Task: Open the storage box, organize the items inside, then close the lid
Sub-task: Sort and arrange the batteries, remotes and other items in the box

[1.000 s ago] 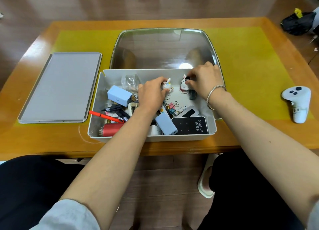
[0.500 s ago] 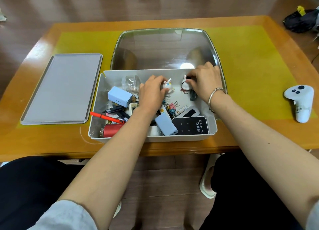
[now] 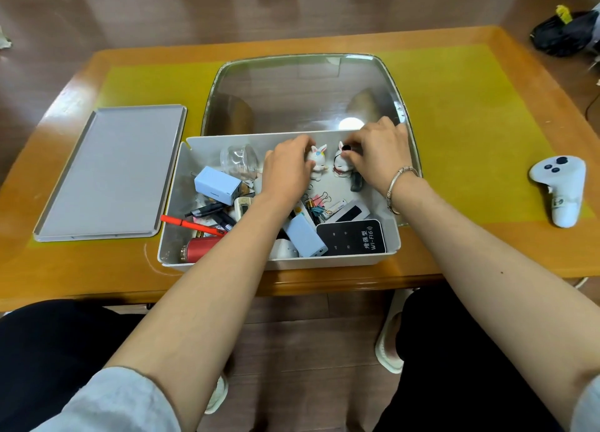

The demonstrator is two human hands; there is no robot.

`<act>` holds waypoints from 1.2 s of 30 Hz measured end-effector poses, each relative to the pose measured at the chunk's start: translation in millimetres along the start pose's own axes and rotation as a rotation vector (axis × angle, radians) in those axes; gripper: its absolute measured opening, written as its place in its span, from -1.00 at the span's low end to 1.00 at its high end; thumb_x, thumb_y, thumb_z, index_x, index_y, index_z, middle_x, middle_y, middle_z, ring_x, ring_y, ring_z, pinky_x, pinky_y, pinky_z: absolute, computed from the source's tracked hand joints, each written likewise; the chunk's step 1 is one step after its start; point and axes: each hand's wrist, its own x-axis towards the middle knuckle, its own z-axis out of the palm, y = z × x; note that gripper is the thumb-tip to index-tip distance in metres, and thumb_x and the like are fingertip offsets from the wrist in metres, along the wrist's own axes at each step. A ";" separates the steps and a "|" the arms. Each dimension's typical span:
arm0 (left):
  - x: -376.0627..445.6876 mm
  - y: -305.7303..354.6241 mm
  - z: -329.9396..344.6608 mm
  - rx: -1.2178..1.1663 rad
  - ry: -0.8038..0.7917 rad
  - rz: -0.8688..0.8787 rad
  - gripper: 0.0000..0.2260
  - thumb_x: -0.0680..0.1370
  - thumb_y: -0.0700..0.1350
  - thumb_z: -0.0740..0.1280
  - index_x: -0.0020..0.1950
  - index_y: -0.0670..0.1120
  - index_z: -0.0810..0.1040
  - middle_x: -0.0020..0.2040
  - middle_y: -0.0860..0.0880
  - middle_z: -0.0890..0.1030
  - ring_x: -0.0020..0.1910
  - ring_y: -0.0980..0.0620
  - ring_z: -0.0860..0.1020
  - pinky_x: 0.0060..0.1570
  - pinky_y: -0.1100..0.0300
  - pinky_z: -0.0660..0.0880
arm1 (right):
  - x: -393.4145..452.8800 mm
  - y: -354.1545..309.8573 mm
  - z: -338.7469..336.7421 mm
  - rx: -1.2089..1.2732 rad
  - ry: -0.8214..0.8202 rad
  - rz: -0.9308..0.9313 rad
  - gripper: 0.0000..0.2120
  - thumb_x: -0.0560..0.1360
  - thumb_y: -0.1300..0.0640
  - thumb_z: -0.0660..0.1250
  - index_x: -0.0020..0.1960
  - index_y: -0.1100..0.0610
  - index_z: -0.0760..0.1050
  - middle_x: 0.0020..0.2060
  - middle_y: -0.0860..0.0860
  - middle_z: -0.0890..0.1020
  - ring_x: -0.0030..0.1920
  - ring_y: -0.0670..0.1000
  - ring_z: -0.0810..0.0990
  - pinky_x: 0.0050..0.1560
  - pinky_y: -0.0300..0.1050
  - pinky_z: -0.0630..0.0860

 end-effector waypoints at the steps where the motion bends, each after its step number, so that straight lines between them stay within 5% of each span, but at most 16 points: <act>1: 0.8 2.5 1.5 -0.005 -0.009 0.000 -0.79 0.51 -0.22 0.36 0.15 -0.11 0.54 0.07 -0.08 0.63 0.07 -0.12 0.55 0.13 -0.05 0.44 | -0.2 0.2 0.2 0.004 0.003 0.000 -0.80 0.49 -0.06 0.33 0.05 -0.02 0.60 -0.06 0.02 0.63 0.10 0.13 0.43 0.07 0.03 0.25; 13: -2.7 7.6 7.6 -0.008 0.044 -0.002 -0.75 0.53 -0.09 0.39 0.18 -0.05 0.48 0.03 -0.09 0.66 0.01 -0.17 0.59 0.00 -0.06 0.52 | -0.1 0.9 4.2 0.004 0.018 -0.005 -0.81 0.50 -0.01 0.32 0.08 -0.02 0.60 -0.03 0.02 0.62 0.10 0.11 0.42 0.07 0.03 0.25; 36: -3.3 8.2 9.4 0.005 0.015 0.008 -0.72 0.54 -0.13 0.36 0.25 -0.06 0.49 0.08 -0.11 0.65 0.07 -0.16 0.58 0.04 -0.06 0.51 | -2.3 2.1 4.5 0.153 0.018 0.038 -0.79 0.47 0.01 0.37 0.09 0.01 0.59 0.03 -0.01 0.61 0.14 0.10 0.41 0.12 0.01 0.25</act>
